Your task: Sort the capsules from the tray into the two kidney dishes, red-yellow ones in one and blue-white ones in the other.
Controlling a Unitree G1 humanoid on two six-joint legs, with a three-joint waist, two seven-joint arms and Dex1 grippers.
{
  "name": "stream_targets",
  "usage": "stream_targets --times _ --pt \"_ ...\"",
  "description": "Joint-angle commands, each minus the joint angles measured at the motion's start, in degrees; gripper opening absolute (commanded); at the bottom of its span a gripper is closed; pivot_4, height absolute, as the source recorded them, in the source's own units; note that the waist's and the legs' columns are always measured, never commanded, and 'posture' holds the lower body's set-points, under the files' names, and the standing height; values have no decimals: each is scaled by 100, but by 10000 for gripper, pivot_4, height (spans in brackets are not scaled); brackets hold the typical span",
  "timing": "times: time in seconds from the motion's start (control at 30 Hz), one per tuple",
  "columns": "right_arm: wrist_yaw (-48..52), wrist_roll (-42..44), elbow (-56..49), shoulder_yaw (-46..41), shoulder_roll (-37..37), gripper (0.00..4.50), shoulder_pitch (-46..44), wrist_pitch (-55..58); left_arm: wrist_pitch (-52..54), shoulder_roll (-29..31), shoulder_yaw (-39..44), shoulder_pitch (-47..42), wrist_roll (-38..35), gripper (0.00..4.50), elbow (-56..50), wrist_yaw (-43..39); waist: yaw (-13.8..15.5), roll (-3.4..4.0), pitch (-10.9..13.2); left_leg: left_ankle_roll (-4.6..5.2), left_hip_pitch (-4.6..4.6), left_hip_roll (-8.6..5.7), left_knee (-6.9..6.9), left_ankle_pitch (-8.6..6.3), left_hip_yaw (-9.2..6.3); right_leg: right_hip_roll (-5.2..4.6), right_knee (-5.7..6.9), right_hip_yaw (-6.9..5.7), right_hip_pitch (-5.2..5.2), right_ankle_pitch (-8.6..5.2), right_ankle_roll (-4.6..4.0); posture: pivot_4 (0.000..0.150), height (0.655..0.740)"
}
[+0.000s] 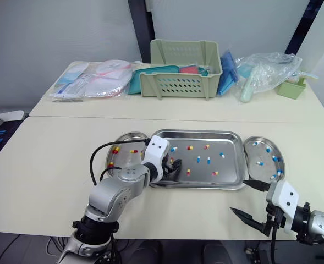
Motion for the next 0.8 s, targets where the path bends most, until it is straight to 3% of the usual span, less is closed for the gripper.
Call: stream_targets --times 0.03,0.2,0.23,0.53,0.73,0.8 --pt "-54 129 -148 -183 -17 45000 -19 -5 174 50 -66 55 30 15981 138 -187 2 0 0 0 0 0 0 0 0 0 0 0 0 0 0 1500 7400" --pt "-97 131 -171 -172 3 45000 -13 4 168 121 -92 29 83 1400 132 -338 2 0 0 0 0 0 0 0 0 0 0 0 0 0 0 1500 7400" --pt "-104 132 -169 -168 6 45000 -13 3 148 134 -91 23 90 510 126 -366 3 0 0 0 0 0 0 0 0 0 -1 0 0 0 0 1500 7400" --pt "-22 56 -66 -125 -28 45000 -26 -195 -251 557 52 15 113 510 -671 -772 -10 -3 2 0 -1 0 0 0 0 0 -1 0 -3 0 0 1500 7400" --pt "285 5 101 62 -100 45000 -280 -532 69 1653 583 235 -309 510 -1845 -1519 -22 -3 2 0 -2 2 -3 0 0 1 -1 0 -5 0 0 1500 7400" --pt "371 2 154 218 -94 45000 -392 -629 365 1782 1098 328 -574 510 -2052 -1594 -27 -2 2 0 -1 4 -5 0 1 1 -1 1 -6 0 0 1500 7400"
